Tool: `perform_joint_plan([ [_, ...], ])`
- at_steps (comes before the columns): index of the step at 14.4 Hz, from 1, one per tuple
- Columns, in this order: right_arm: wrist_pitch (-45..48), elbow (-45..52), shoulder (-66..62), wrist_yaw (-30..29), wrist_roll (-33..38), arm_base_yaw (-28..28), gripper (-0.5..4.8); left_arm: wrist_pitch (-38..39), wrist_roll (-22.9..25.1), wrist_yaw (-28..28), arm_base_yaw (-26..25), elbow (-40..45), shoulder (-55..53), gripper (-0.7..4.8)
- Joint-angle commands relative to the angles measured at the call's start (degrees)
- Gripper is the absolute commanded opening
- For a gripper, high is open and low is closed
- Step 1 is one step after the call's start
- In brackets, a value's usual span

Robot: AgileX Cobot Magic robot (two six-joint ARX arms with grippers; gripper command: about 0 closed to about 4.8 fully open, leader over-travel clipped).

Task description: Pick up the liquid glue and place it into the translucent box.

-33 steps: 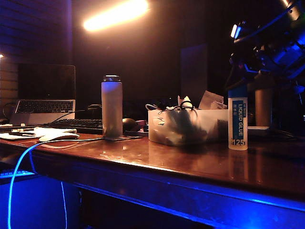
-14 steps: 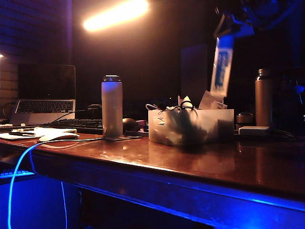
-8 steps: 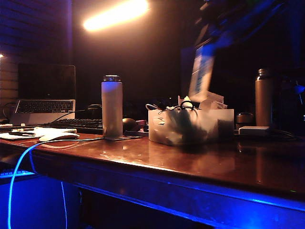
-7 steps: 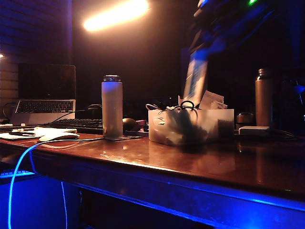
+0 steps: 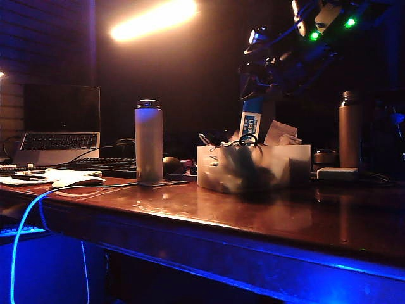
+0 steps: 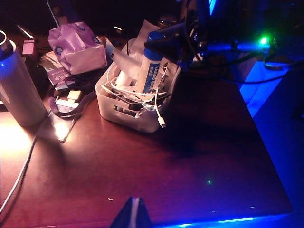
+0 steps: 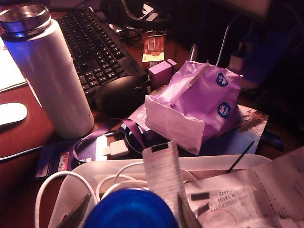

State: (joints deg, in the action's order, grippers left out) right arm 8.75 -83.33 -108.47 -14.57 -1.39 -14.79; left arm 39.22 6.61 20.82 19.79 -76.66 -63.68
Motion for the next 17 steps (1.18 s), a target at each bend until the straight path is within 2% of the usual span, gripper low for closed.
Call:
perform_joint_plan([
  [1,1.66,-0.26,0.17,0.68,-0.33,-0.02,4.12,-0.72,0.00,0.22,0.07,-0.35,0.09,-0.05],
  [4,-1.49,-0.26,1.90,0.85,-0.37,0.17,4.09,-0.70,0.00,0.48,0.07,-0.35,0.09,-0.05],
  [8,-3.56,-0.26,7.39,7.23,-5.66,0.22,4.09,-0.70,0.02,1.49,0.07,-0.35,0.11,-0.05],
  [11,-4.33,-0.26,10.67,9.18,-6.14,0.33,4.09,-0.66,0.02,1.51,0.07,-0.35,0.11,-0.05],
  [12,-6.01,-0.26,11.52,10.14,-6.12,0.33,3.88,-0.66,0.02,1.86,0.07,-0.35,0.11,-0.05],
  [13,-9.18,-0.26,12.37,10.88,-6.10,0.33,2.74,-0.70,0.02,3.61,0.07,-0.35,0.11,-0.05],
  [14,-13.51,-0.26,13.16,11.10,-6.10,0.33,0.81,-0.72,0.02,5.16,0.07,-0.35,0.13,-0.05],
  [15,-18.25,-0.26,13.84,11.52,-6.10,0.37,0.00,-0.72,0.07,6.08,0.07,-0.35,0.13,-0.05],
  [17,-27.85,-0.11,15.32,11.69,-6.10,0.39,-0.05,-0.74,0.42,6.58,0.07,-0.35,0.15,-0.05],
])
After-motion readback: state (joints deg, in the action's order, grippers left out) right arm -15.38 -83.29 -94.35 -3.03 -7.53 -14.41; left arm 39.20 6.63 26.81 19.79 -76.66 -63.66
